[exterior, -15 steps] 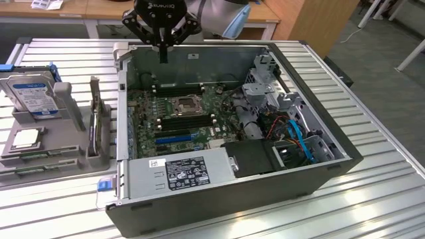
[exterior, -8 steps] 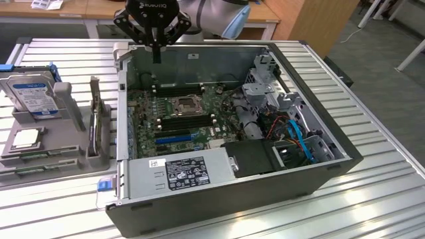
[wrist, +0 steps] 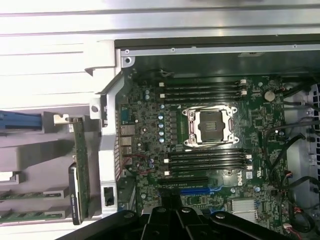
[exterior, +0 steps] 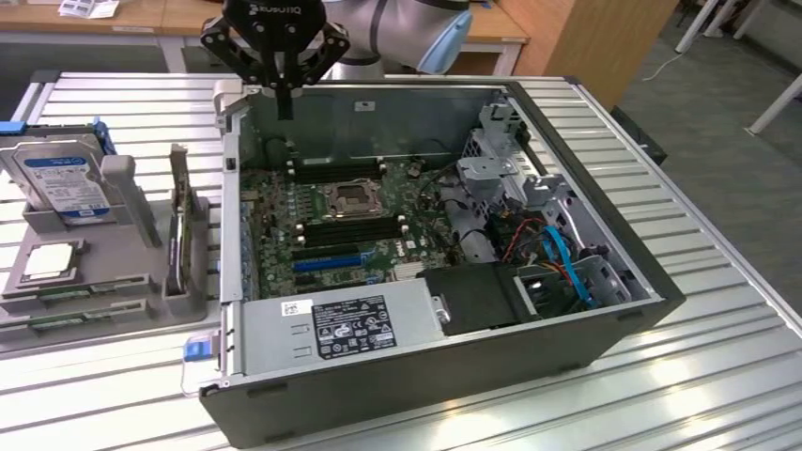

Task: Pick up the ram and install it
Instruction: 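Reach for the ram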

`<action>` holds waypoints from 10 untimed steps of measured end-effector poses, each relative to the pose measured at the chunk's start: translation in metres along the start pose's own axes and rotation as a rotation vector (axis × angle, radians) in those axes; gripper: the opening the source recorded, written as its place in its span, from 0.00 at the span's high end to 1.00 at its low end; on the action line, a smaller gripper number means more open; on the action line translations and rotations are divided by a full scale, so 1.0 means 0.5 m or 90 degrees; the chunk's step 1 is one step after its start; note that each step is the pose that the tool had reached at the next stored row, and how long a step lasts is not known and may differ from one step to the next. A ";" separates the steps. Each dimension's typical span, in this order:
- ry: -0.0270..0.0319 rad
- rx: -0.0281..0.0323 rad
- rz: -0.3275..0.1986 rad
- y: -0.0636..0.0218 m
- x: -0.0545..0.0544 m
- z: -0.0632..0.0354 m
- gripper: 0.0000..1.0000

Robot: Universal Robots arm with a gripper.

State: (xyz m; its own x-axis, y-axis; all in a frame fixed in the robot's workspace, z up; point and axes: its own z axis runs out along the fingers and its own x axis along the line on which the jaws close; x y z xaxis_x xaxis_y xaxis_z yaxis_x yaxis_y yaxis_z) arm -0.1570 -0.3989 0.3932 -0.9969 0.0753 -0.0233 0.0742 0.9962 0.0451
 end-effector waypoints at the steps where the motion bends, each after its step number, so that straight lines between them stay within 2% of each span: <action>1: 0.0000 0.0000 0.000 0.000 0.003 0.000 0.90; 10: 0.0000 0.0000 0.000 -0.002 0.030 -0.001 0.90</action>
State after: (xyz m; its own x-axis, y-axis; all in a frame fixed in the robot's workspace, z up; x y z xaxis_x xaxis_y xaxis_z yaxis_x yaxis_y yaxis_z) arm -0.1721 -0.3989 0.3932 -0.9969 0.0752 -0.0233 0.0741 0.9962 0.0451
